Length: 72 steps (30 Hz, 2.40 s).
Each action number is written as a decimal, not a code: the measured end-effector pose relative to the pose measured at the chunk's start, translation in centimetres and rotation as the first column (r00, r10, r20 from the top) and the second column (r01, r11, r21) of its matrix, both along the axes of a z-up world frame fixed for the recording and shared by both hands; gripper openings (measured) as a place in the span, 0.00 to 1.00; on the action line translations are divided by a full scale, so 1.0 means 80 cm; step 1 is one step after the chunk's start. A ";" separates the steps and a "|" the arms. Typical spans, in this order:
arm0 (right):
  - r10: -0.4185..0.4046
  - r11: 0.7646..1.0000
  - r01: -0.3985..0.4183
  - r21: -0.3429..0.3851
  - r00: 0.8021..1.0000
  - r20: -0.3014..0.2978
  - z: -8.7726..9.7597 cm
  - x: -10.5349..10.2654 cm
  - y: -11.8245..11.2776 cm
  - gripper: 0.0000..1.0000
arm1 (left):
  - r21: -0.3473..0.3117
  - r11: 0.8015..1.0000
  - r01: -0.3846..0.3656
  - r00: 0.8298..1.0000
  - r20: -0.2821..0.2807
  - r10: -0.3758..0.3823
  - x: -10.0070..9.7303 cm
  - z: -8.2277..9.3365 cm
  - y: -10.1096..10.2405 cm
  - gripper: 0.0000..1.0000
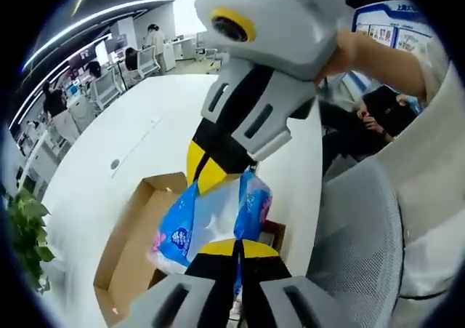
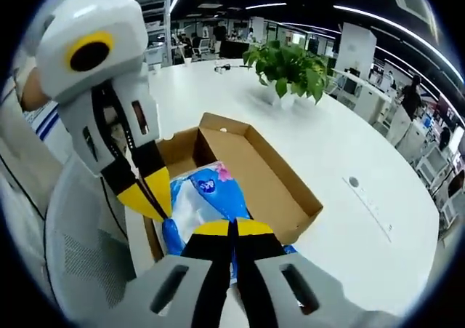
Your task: Operate the shoe box by opening the lid, removing the specified soft item, and placing it in the target area until the item is outside and the box remains undamaged.
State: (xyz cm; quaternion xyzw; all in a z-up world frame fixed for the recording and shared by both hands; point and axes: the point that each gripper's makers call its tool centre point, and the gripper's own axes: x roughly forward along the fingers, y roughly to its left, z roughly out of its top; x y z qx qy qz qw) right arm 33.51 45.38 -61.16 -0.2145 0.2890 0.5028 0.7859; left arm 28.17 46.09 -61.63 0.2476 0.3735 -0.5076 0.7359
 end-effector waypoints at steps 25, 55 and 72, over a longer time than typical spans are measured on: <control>-0.038 0.999 0.038 -0.004 0.999 -0.016 0.021 0.009 -0.093 0.00 | -0.037 0.996 0.081 0.997 0.020 -0.081 0.009 0.021 -0.095 0.00; -0.076 0.997 0.075 -0.029 0.996 -0.046 0.003 0.032 -0.209 0.00 | -0.087 0.984 0.158 0.987 0.020 -0.156 0.039 0.007 -0.207 0.00; -0.046 0.997 0.041 -0.062 0.996 -0.081 -0.012 0.049 -0.263 0.00 | -0.110 0.971 0.212 0.977 -0.005 -0.214 0.061 -0.006 -0.267 0.00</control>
